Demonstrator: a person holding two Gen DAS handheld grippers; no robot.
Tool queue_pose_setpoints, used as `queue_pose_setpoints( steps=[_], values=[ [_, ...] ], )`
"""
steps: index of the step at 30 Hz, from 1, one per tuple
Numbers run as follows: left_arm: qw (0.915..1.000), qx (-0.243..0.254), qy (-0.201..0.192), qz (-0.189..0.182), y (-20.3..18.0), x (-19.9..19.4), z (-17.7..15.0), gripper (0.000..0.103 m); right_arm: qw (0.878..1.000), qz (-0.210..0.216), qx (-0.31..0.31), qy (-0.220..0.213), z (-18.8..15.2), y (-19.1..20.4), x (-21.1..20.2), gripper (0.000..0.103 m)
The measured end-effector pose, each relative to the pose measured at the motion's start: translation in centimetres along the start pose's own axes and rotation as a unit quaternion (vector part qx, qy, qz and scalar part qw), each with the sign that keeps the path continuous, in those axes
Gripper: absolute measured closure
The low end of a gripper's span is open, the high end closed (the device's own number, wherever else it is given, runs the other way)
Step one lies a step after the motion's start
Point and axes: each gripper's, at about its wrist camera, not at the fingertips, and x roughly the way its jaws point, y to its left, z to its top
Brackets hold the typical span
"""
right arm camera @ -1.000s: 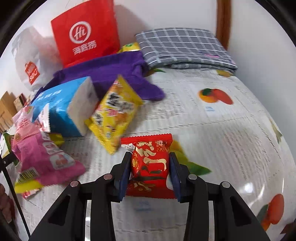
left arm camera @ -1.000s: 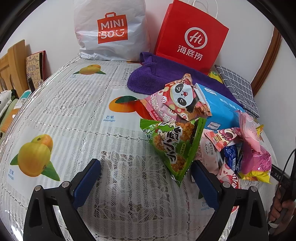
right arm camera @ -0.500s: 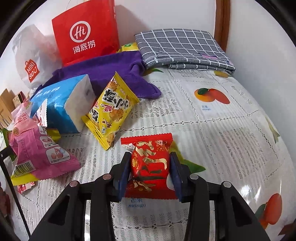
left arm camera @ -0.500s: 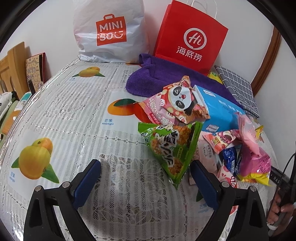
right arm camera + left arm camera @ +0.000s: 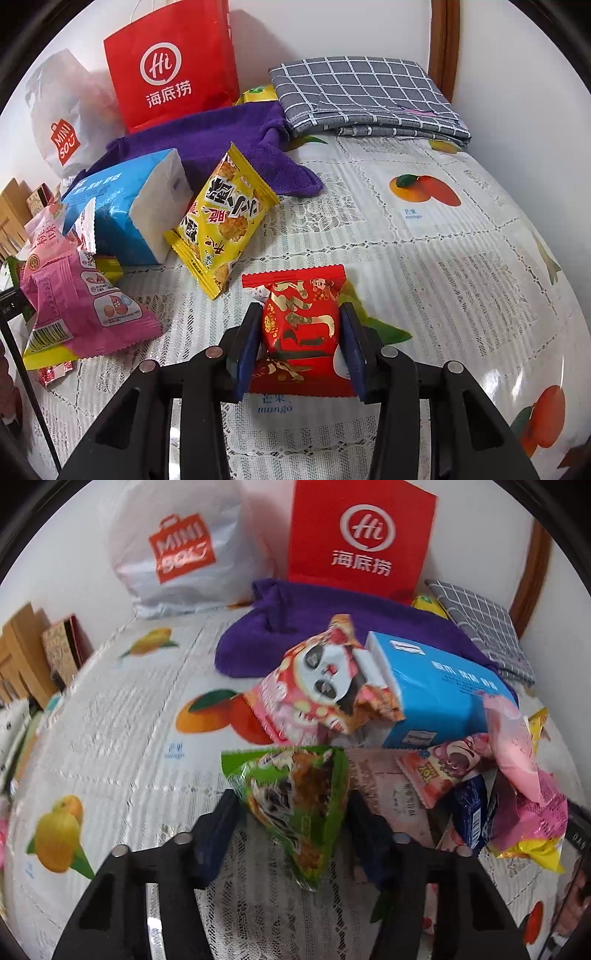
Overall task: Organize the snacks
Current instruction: 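Close left gripper on green triangular bag while right gripper grips red packet, then carry green bag with left gripper while right gripper carries red packet to purple towel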
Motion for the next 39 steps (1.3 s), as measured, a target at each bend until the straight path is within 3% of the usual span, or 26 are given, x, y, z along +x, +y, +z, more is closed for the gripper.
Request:
queue_pose_setpoints(
  steps=[13, 23, 28, 39],
  values=[
    [0.9990, -0.016, -0.015, -0.039, 1.7, -5.5, -1.7, 0.054, 1.000, -0.001, -0.013, 0.008, -0.4, 0.5, -1.3, 0.063],
    [0.9927, 0.002, -0.025, -0.118, -1.3, -9.3, -0.2, 0.054, 0.997, 0.070, -0.013, -0.033, 0.0, 3.0, -9.9, 0.063],
    [0.9903, 0.021, -0.038, -0.132, -3.2, -10.8, 1.7, 0.054, 0.994, 0.094, -0.032, -0.051, 2.2, 5.4, -12.6, 0.063],
    [0.9869, 0.043, -0.055, -0.146, -5.3, -11.7, 7.4, 0.054, 0.987, 0.134, -0.045, -0.077, 9.7, 8.6, -14.1, 0.063]
  ],
)
